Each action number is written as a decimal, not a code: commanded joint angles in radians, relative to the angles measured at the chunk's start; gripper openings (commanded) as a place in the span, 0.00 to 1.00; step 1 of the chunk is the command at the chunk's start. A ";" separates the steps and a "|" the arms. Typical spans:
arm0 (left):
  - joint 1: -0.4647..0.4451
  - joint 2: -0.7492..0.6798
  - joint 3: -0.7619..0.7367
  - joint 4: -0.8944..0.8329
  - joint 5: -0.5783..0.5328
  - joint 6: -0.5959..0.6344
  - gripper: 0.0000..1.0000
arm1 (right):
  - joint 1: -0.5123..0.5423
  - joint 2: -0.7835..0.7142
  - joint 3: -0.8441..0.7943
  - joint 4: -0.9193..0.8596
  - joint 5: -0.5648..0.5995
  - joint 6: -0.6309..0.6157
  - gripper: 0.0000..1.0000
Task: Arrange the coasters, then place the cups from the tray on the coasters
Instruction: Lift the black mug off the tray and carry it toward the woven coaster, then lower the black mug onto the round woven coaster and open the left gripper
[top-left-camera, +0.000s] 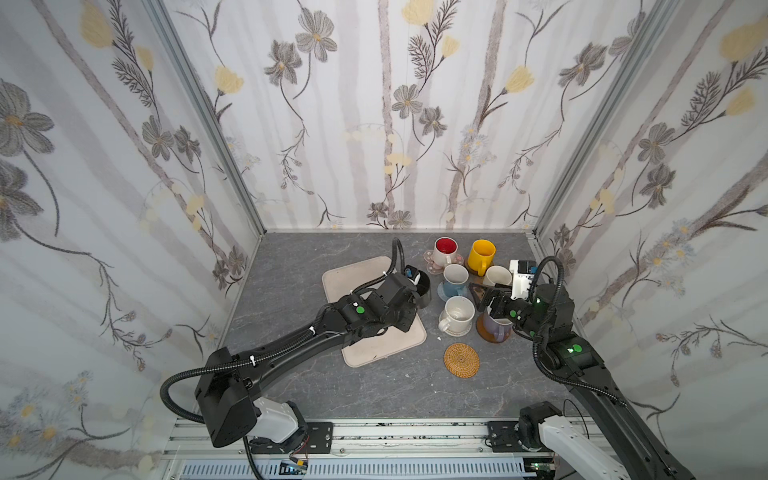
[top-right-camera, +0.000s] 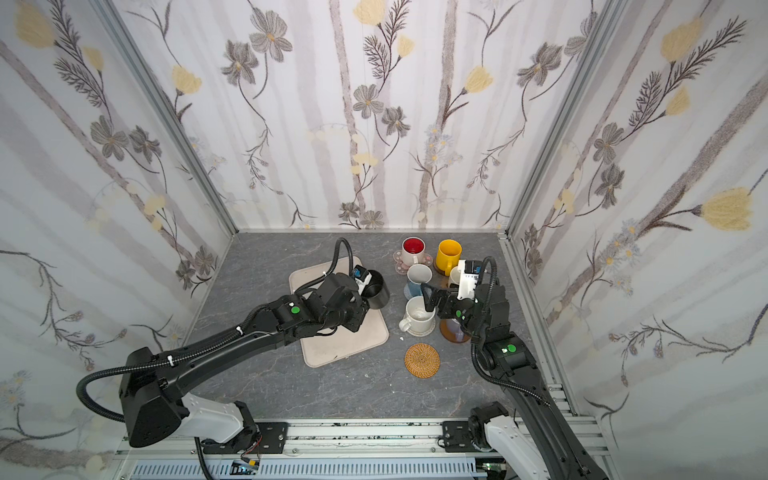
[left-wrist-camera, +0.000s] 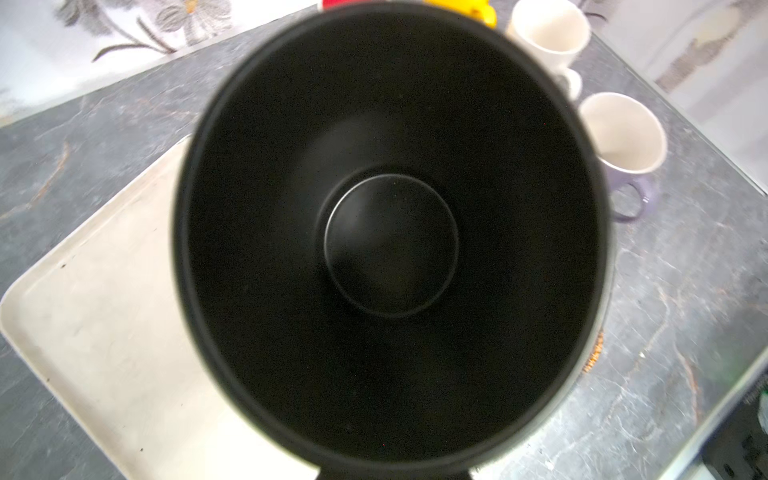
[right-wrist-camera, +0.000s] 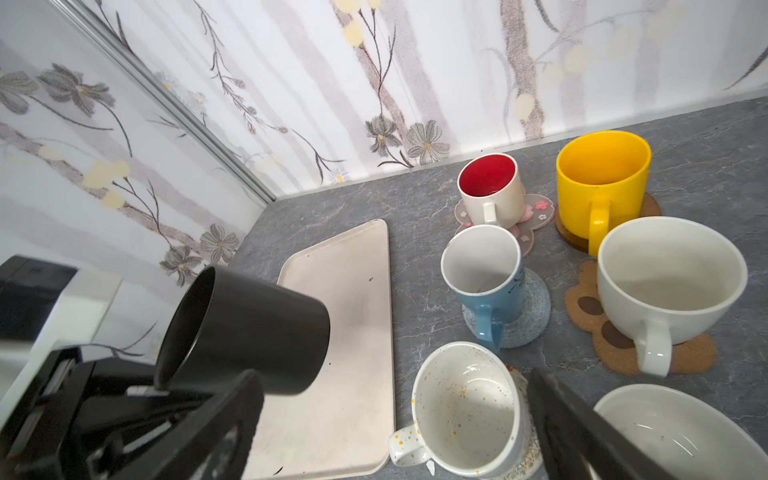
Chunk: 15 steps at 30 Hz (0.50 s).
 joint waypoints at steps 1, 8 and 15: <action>-0.067 0.022 0.034 0.049 -0.010 0.063 0.00 | -0.050 -0.011 -0.009 0.001 -0.084 0.014 1.00; -0.203 0.133 0.094 0.070 -0.038 0.108 0.00 | -0.116 -0.025 -0.033 0.022 -0.107 0.034 1.00; -0.266 0.210 0.129 0.113 -0.014 0.126 0.00 | -0.144 -0.032 -0.053 0.039 -0.105 0.040 1.00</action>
